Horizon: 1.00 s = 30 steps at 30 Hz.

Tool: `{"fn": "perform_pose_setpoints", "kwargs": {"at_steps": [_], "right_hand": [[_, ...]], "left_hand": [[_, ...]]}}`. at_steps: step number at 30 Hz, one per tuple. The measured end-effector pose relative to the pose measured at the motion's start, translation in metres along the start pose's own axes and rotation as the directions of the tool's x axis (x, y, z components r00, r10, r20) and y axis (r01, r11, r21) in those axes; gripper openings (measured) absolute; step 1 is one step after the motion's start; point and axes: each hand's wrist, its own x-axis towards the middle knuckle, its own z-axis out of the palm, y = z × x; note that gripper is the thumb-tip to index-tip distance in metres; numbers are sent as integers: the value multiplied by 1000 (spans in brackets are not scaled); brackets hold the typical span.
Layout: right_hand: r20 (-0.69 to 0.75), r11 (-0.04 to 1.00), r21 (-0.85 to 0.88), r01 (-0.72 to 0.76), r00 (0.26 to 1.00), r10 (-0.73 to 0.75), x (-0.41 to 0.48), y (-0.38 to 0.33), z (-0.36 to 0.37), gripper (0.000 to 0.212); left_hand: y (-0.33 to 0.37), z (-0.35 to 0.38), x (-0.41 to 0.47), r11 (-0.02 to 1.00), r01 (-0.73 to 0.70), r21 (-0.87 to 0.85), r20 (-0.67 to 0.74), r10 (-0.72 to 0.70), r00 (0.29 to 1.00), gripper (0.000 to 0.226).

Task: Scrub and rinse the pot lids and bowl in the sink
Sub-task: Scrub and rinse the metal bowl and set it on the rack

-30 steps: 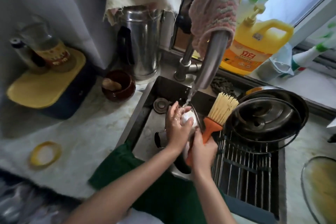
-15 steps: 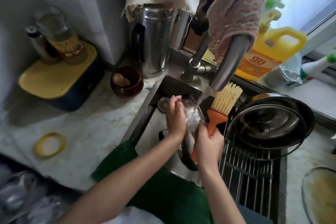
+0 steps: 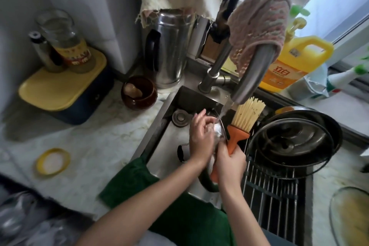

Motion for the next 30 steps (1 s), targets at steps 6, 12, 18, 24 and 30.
{"fn": "perform_pose_setpoints", "kwargs": {"at_steps": [6,12,18,24,30], "right_hand": [[23,999,-15,-37,999,37,1,0,-1,28],[84,999,-40,-5,996,9,-8,1,-13,31],[146,907,318,-275,960,240,8,-6,-58,15],[161,683,624,-379,918,362,16,-13,-76,19],[70,549,763,-340,888,454,14,-25,-70,29]], "left_hand": [[9,1,-19,996,59,72,-70,-54,996,24],[11,-16,27,966,233,-108,-44,-239,970,24],[1,-25,59,962,267,52,265,-271,925,21],[-8,-33,58,969,247,-1,290,-236,927,28],[-8,-17,-12,946,105,308,158,-159,975,55]]}}
